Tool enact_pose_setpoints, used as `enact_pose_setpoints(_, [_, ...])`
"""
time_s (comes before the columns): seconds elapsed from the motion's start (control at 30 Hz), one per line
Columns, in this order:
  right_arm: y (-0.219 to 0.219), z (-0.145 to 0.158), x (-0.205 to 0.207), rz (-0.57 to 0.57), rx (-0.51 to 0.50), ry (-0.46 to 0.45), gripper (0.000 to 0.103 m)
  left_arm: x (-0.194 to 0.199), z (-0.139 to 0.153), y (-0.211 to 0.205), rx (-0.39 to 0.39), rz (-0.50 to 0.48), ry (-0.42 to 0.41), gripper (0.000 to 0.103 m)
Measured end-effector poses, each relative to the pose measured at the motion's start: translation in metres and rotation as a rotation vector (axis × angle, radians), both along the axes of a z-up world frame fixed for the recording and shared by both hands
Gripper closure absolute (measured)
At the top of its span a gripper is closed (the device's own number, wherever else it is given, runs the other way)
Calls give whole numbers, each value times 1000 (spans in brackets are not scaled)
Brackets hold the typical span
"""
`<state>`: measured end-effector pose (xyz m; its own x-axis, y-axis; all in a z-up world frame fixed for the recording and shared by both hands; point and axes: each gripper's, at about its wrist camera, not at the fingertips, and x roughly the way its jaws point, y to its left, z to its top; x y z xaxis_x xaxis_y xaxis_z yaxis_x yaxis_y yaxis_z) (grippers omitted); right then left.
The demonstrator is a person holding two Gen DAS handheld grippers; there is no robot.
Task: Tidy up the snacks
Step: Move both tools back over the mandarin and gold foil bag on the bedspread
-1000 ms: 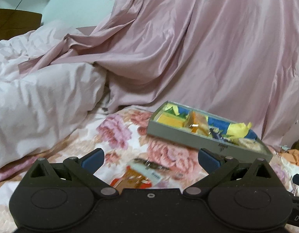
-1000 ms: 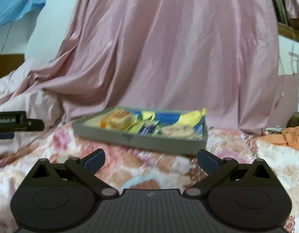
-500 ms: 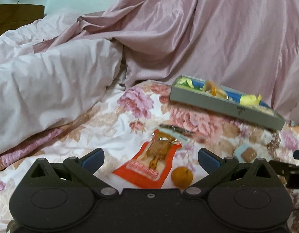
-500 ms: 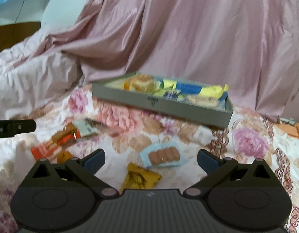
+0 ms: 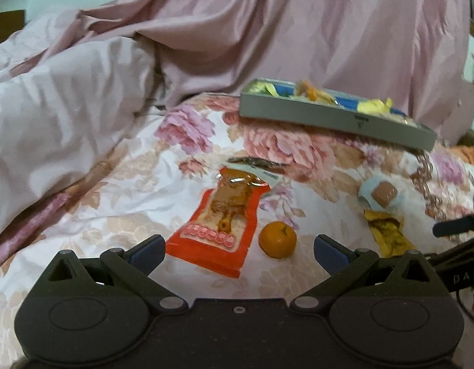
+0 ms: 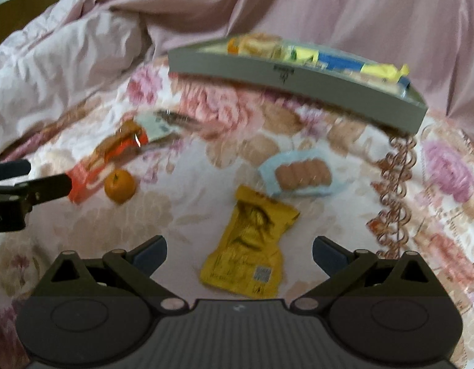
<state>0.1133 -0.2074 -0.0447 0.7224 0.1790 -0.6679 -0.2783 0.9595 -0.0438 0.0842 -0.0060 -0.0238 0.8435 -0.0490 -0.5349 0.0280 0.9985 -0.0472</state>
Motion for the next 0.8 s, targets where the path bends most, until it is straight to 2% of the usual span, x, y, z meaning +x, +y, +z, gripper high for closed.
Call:
enact_pose_setpoints(0.2, [1,-7,6,4,-5,52,0,13,-3,-8,53,-108,37,1])
enact_pose_setpoints(0.4, [1,-14,12,-10,-18,98,0,17,-9,-18,123,-217,33,1])
enact_pose_setpoints(0.6, [5,-19,17,-6,-33,123,0,20,-10,-11,78,-234,54,1])
enact_pose_setpoints(0.8, [6,-20,18,-8,-31,123,0,22,-13,-16,92,-278,81,1])
